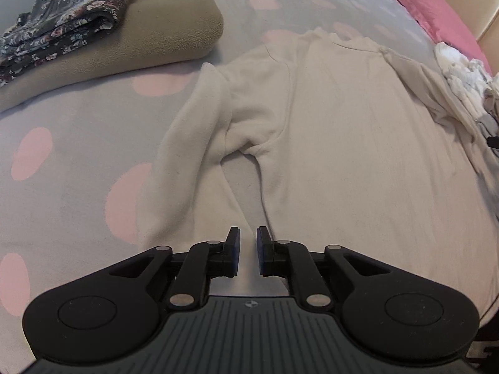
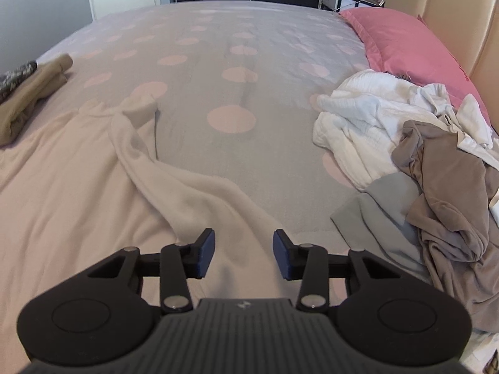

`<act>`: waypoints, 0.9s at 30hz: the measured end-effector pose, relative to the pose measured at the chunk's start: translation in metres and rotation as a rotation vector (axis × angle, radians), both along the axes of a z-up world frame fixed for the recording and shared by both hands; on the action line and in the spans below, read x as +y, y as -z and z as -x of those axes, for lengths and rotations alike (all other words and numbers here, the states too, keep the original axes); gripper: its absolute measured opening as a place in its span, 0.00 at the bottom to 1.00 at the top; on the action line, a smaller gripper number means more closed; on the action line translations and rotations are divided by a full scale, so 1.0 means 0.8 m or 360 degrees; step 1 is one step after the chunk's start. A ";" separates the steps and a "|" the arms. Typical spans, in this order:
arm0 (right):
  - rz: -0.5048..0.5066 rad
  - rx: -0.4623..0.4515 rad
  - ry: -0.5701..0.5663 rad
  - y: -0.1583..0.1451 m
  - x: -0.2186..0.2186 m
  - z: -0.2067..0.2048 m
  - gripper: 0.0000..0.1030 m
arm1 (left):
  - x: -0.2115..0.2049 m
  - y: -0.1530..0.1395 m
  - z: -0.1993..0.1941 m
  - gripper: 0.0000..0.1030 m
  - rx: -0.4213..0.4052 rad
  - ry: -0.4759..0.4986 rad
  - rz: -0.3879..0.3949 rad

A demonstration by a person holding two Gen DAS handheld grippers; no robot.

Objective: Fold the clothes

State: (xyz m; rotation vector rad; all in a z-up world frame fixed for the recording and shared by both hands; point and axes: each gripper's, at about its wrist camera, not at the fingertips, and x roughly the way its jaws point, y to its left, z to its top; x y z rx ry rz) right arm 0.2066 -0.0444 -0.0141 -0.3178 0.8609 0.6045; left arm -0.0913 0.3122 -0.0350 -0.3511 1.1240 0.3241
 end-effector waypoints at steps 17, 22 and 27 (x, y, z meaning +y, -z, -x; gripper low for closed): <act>0.0182 0.0188 -0.0180 0.021 0.015 0.009 0.45 | -0.003 0.017 -0.008 0.30 0.0097 -0.0015 0.0084; 0.0172 0.0181 -0.0148 0.019 0.011 0.005 0.45 | 0.007 0.020 -0.009 0.11 0.0127 -0.0072 0.0092; 0.0185 0.0179 -0.0112 0.020 0.004 0.001 0.45 | 0.016 0.012 -0.002 0.00 0.0102 -0.0105 0.0106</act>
